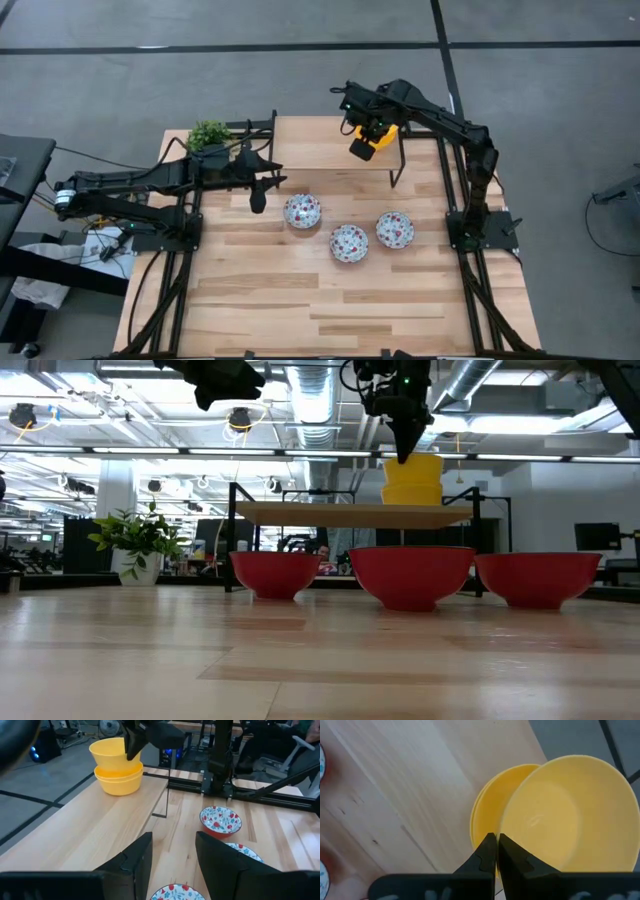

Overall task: Pick & Place Mini bowls
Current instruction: Stack the yellow bowl on top of the yellow bowl on the shelf

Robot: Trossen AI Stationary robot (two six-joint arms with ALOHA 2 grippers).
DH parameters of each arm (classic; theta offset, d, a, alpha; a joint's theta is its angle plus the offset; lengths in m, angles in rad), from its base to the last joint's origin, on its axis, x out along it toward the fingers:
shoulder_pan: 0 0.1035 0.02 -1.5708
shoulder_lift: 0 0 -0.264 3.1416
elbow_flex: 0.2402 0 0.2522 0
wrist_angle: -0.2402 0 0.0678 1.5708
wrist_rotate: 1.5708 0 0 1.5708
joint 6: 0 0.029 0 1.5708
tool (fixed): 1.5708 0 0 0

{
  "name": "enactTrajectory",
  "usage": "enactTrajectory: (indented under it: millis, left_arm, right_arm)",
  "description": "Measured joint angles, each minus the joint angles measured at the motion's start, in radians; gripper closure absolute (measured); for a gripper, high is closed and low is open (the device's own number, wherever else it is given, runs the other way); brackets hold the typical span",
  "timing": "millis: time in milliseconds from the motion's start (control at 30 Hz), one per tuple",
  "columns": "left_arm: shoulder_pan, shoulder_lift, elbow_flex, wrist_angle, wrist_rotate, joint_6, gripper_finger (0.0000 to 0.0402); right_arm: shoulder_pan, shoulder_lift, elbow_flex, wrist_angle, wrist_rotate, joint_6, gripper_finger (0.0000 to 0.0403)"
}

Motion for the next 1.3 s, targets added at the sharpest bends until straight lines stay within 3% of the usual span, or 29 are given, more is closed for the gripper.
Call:
enactTrajectory:
  millis: [1300]
  left_arm:
    - [-0.001, 0.000, 0.000, 0.007, 0.015, -0.027, 0.0252]
  right_arm:
    - [0.027, 0.000, 0.001, -0.003, -0.019, -0.002, 0.0393]
